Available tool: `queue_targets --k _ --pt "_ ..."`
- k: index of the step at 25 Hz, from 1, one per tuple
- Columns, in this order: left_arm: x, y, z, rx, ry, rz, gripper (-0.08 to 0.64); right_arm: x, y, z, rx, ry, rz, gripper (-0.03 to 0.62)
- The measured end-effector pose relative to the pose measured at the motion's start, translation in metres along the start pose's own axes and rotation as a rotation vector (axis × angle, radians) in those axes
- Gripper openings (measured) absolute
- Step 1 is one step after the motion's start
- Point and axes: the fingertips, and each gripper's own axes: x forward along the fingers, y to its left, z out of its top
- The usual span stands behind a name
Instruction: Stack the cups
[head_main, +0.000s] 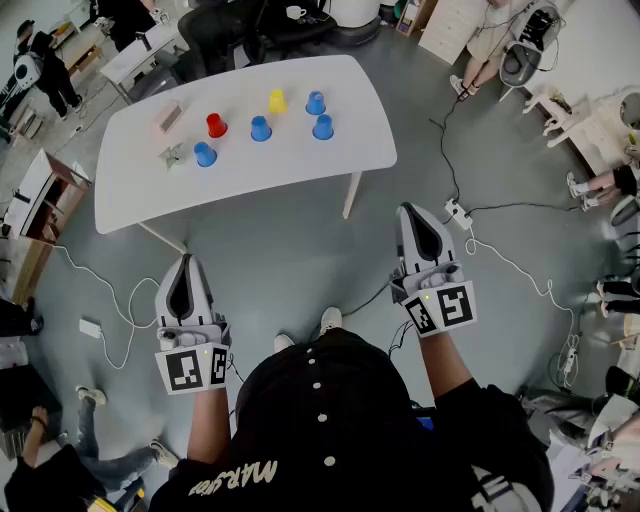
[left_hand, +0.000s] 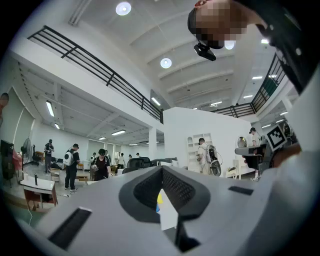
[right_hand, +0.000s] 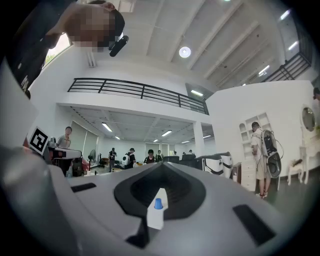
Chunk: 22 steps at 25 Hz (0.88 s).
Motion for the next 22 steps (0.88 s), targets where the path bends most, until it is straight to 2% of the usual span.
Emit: queue_targets --k 6,13,18,22 --pt "0.0002 -0.0025 0.0016 0.003 -0.002 0.0 0.011 -0.0016 0.0002 -0.0015 -0.004 0.011 0.005 0.0" --pt "-0.003 -0.0063 0.0017 0.002 -0.002 0.002 0.011 -0.0067 0.0 -0.0012 0.049 -0.004 0.013 0.002" --pt "-0.0027 -0.0068 -0.0011 0.0 0.0 0.005 0.011 -0.0067 0.002 -0.0039 0.007 -0.004 0.016 0.002" --pt "-0.0041 -0.0064 -0.001 0.001 0.005 0.01 0.011 -0.0044 0.005 -0.0033 0.015 -0.002 0.039 0.09"
